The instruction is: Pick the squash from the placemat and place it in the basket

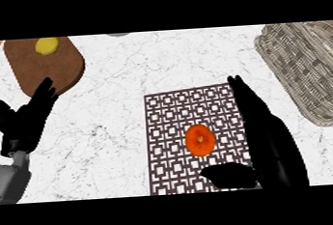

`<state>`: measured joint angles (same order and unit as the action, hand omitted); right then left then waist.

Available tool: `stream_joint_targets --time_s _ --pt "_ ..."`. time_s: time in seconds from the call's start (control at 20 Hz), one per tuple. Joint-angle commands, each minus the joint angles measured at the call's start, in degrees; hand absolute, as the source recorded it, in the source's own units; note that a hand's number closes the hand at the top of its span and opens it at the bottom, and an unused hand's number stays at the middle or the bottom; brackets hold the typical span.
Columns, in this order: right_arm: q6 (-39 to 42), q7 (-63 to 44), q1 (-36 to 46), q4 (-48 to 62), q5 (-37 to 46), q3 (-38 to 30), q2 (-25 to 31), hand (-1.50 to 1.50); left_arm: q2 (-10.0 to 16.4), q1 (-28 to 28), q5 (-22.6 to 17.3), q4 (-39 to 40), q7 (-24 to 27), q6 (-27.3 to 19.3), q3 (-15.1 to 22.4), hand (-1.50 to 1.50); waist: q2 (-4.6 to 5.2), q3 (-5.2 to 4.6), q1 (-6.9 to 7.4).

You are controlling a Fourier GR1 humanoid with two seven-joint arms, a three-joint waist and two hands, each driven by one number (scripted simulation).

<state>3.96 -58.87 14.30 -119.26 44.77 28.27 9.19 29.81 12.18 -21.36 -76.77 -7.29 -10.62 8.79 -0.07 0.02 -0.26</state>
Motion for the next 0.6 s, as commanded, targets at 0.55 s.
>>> stream_joint_targets --time_s 0.55 --pt "-7.9 6.1 -1.9 23.8 3.6 -1.0 -9.1 -1.50 -3.6 -1.8 4.3 -6.3 -4.9 1.5 -3.1 0.00 0.05 0.00 0.55"
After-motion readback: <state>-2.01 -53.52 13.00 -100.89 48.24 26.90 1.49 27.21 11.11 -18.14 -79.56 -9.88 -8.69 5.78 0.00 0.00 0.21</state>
